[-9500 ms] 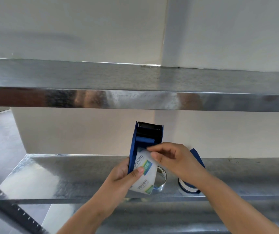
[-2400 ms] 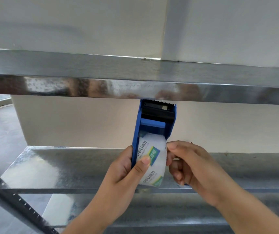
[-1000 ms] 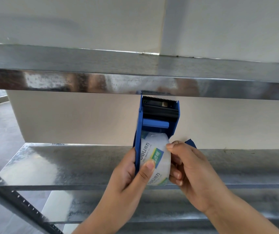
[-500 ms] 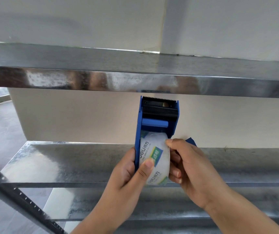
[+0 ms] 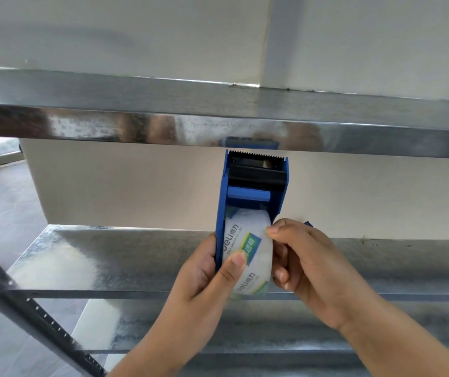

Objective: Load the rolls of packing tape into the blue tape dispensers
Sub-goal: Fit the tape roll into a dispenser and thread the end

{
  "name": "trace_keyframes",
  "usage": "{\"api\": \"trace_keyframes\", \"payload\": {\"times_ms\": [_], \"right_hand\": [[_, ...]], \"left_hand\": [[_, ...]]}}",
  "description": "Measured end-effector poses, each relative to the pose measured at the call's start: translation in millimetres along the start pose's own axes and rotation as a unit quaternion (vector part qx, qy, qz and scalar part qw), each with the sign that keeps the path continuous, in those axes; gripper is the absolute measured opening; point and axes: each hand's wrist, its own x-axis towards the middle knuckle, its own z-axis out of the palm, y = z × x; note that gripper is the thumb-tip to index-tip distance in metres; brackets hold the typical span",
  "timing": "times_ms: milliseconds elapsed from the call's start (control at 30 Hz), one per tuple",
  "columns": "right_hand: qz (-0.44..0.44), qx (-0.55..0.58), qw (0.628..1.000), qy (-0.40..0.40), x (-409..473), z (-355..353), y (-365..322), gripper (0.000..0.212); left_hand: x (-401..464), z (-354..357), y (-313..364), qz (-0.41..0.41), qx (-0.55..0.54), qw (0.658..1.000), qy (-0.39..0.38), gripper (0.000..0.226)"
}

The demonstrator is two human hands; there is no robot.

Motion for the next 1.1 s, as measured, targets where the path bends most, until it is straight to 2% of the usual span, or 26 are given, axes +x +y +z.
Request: {"api": "trace_keyframes", "payload": {"times_ms": [133,233,300,400,467,667,833,967,1033,1100], "right_hand": [[0.007,0.028,0.999,-0.026,-5.0,-0.7,0.6,0.023],[0.003,0.034,0.999,-0.033,-7.1,0.4,1.6,0.013],[-0.006,0.037,0.999,-0.028,-7.1,1.6,2.6,0.020],[-0.017,0.033,0.999,-0.011,-7.1,3.4,3.2,0.046],[-0.022,0.027,0.999,-0.009,-7.5,5.9,2.6,0.052],[-0.017,0.022,1.000,0.000,-8.9,10.8,0.4,0.051],[-0.007,0.019,1.000,-0.008,-8.3,8.6,-1.0,0.041],[-0.008,-0.045,0.999,-0.023,-9.5,7.1,-6.5,0.032],[-0.022,-0.066,0.997,-0.019,-8.8,4.5,-7.5,0.053],[-0.037,-0.067,0.997,-0.014,-8.8,3.4,-7.4,0.057]], "left_hand": [[-1.7,-1.3,2.1,0.003,-0.004,1.000,0.012,0.017],[-2.8,-1.9,2.9,0.007,-0.009,1.000,0.012,0.022],[-3.5,-2.3,3.2,0.011,-0.009,1.000,0.010,0.024],[-4.9,-1.7,3.2,0.017,0.005,1.000,0.004,0.025],[-5.3,-1.7,3.1,0.019,0.012,1.000,0.000,0.026],[-6.2,-0.4,4.9,0.032,0.042,0.999,-0.010,0.032],[-7.4,0.0,7.6,0.028,0.038,0.999,-0.018,0.035],[-8.3,2.7,9.7,0.032,0.030,0.998,-0.034,0.034],[-7.5,2.7,10.3,0.027,-0.010,0.999,-0.028,0.034],[-6.0,1.2,11.0,0.021,-0.059,0.998,-0.018,0.035]]}}
